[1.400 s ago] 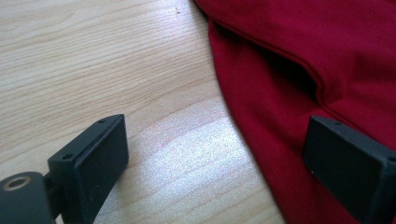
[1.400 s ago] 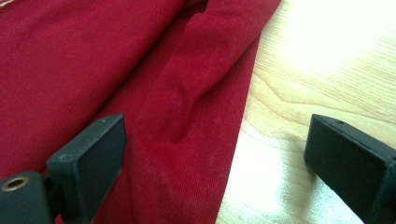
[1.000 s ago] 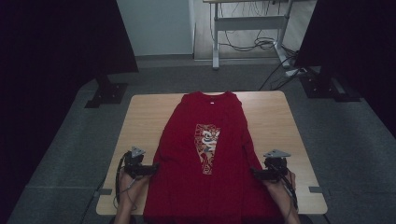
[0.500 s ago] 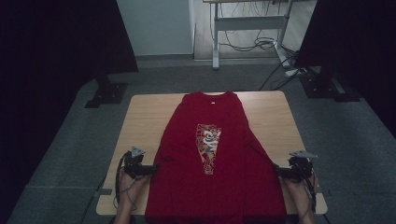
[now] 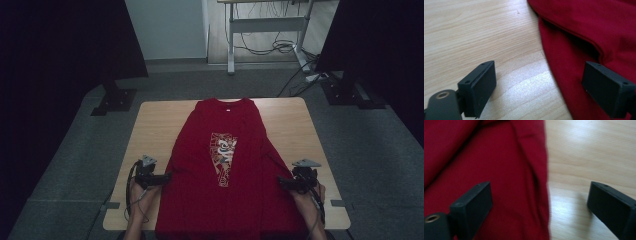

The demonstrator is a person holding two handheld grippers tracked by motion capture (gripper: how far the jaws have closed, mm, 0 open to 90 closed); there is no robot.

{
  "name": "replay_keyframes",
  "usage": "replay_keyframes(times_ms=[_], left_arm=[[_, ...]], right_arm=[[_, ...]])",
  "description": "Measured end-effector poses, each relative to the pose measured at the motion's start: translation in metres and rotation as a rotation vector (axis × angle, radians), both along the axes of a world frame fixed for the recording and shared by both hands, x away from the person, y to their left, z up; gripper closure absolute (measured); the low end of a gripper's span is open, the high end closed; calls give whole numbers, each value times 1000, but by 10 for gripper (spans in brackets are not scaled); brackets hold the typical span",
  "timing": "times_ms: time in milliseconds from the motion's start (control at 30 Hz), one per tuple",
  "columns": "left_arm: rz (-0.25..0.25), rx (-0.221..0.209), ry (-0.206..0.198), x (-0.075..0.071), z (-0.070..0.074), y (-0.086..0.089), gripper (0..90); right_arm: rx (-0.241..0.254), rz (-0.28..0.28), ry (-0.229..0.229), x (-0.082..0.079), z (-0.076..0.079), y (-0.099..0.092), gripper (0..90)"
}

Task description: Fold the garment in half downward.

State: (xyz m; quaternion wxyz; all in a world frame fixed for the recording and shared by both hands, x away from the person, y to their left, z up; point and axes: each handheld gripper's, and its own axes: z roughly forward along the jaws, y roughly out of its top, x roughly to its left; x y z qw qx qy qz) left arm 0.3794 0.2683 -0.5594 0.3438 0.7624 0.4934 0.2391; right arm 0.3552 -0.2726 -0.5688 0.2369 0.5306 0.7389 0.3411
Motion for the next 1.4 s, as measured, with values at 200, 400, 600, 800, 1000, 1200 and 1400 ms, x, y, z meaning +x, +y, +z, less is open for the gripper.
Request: replay_keyframes(times_ms=[200, 400, 600, 800, 1000, 1200, 1400], left_arm=[[21, 1, -2, -21, -1, 1, 145], [-30, -1, 14, -41, 1, 5, 145], [-4, 9, 9, -14, 10, -1, 173], [19, 7, 10, 2, 12, -4, 170], [58, 9, 14, 23, 3, -4, 142], [87, -4, -3, 14, 1, 11, 151], [72, 0, 7, 13, 3, 9, 151]], right_arm=[[4, -17, -8, -21, -1, 0, 96], [6, -3, -10, -51, -2, 0, 102], [0, 31, -7, -30, 8, 11, 117], [-26, 31, -23, -2, 10, 21, 111], [-20, 26, -8, 29, 4, 24, 112], [13, -178, -8, 26, 2, -26, 128], [21, -203, -10, 20, 1, -38, 130]])
